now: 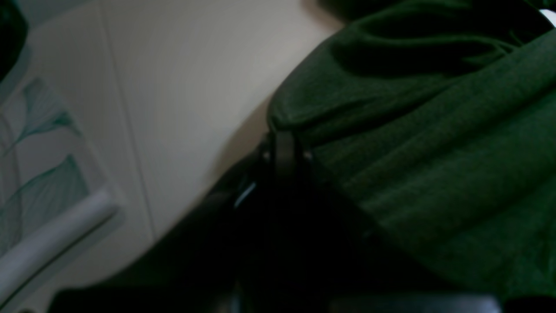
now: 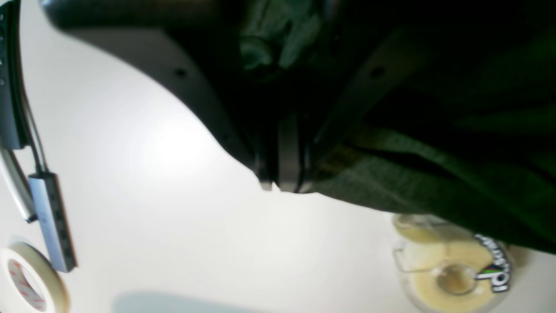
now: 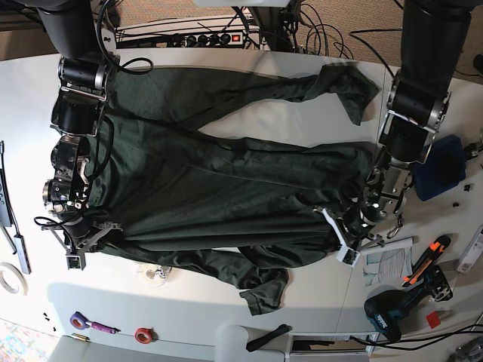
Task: Layout the t-shirt on the table in an organized manner, then fold the t-shirt properly
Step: 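Hold the hem with both grippers and pull it outward to straighten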
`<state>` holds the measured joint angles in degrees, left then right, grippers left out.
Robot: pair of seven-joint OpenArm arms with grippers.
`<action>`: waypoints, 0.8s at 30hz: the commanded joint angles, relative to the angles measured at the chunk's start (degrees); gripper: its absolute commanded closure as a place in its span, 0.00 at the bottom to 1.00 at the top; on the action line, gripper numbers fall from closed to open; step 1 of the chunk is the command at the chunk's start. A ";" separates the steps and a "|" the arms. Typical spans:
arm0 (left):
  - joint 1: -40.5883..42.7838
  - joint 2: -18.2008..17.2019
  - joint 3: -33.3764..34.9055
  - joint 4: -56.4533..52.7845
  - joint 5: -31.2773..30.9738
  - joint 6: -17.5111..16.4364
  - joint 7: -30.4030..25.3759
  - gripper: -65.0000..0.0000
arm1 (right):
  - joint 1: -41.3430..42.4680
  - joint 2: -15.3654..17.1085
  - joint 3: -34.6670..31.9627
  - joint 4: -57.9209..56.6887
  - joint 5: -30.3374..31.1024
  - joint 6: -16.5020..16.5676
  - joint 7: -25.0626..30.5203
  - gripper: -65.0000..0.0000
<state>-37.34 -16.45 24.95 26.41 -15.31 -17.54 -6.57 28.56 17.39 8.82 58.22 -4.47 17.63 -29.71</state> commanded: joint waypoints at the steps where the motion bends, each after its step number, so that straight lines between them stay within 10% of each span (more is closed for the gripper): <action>1: 0.33 -1.60 0.02 -0.61 2.71 2.36 6.03 1.00 | 1.95 1.25 0.26 1.03 -0.28 -1.20 1.75 1.00; 7: 0.35 -1.81 0.02 -0.50 2.80 3.19 6.03 1.00 | 1.95 1.20 0.26 1.03 -0.28 0.42 1.68 1.00; 9: 0.35 -1.81 0.02 -0.42 4.59 3.21 5.99 1.00 | 1.95 1.20 0.26 1.03 -0.28 0.50 1.86 0.82; 20: 0.37 -3.56 0.04 -0.39 6.10 3.10 5.53 1.00 | 2.71 1.49 0.26 1.01 -1.25 -9.29 4.68 0.80; 24: 0.52 -3.56 0.04 -0.37 6.14 2.89 5.57 1.00 | 2.71 1.01 0.22 1.01 6.29 0.96 3.43 0.80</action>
<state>-37.12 -19.22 24.77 26.74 -11.81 -15.00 -7.20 29.39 17.91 8.95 58.22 1.26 19.46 -27.46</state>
